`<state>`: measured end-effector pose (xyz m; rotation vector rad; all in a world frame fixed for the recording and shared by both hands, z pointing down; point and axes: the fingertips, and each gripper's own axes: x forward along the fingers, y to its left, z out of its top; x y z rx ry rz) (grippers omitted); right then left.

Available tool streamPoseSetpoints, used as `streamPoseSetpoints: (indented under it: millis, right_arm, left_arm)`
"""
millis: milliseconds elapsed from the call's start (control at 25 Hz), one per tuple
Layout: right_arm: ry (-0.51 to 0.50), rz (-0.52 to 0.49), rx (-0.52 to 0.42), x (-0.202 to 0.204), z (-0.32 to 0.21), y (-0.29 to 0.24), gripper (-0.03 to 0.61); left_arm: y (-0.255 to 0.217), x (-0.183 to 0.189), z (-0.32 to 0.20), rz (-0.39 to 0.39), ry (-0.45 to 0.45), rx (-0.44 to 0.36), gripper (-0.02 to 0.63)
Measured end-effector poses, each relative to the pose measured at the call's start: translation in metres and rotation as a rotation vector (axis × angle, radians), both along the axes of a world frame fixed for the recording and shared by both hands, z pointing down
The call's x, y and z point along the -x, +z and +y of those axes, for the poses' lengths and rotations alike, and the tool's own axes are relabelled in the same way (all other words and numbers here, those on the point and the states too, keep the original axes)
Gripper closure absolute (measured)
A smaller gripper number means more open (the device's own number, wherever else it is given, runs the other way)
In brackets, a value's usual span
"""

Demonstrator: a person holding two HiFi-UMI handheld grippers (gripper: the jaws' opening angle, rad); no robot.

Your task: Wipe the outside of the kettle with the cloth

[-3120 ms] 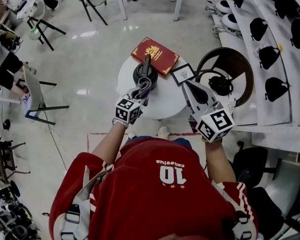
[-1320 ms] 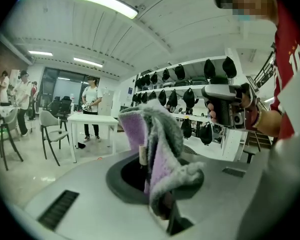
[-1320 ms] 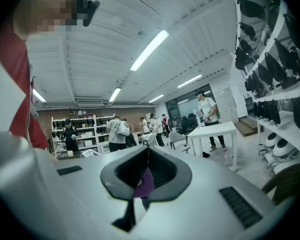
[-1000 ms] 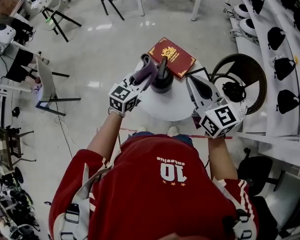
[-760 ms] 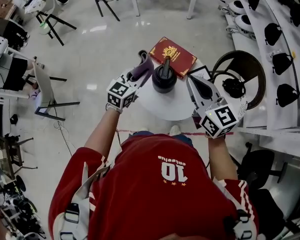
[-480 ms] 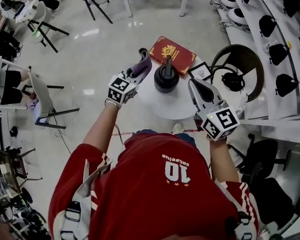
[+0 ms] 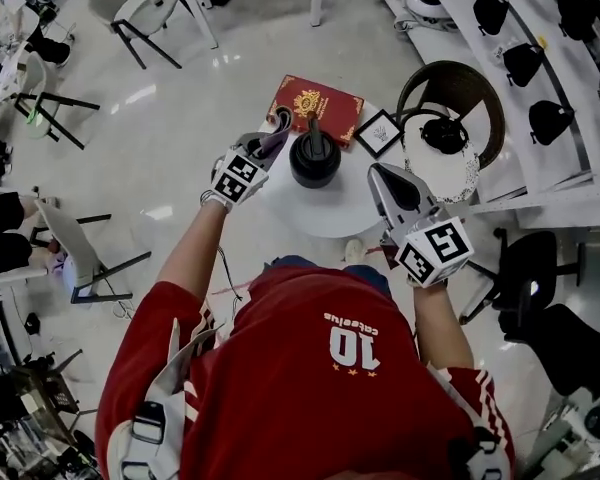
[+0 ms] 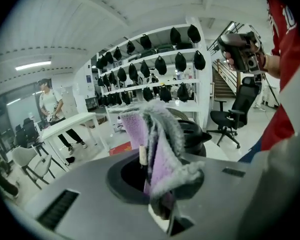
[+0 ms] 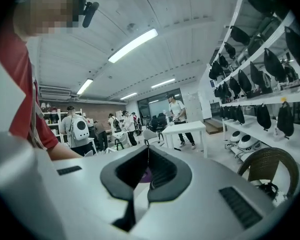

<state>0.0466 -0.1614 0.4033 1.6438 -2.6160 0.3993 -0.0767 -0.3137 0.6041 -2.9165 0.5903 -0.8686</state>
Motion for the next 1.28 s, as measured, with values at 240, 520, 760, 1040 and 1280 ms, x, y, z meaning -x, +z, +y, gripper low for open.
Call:
streamPoseSetpoints:
  millis: [240,520,760,1040,1280]
  right_arm:
    - [0.05,0.005,0.013,-0.002,0.008,0.007,0.561]
    - [0.099,-0.004,0.023,0.001,0.015,0.011,0.561]
    - [0.144,-0.002,0.041,0.002,0.028,0.016,0.561]
    - [0.152,-0.006,0.043,0.007,0.041,0.016,0.561]
    - [0.114,-0.005,0.035,0.009,0.043,0.012,0.561]
  left_arm:
    - [0.044,-0.005,-0.015,-0.12,0.042,0.042,0.566]
    - [0.076,-0.011,-0.021,-0.227,0.117,0.091,0.566]
    - [0.089,-0.01,-0.011,-0.299,0.206,0.096,0.566]
    - [0.091,-0.009,0.008,-0.252,0.183,0.108,0.566]
    - [0.092,-0.004,0.02,-0.198,0.125,0.123,0.566]
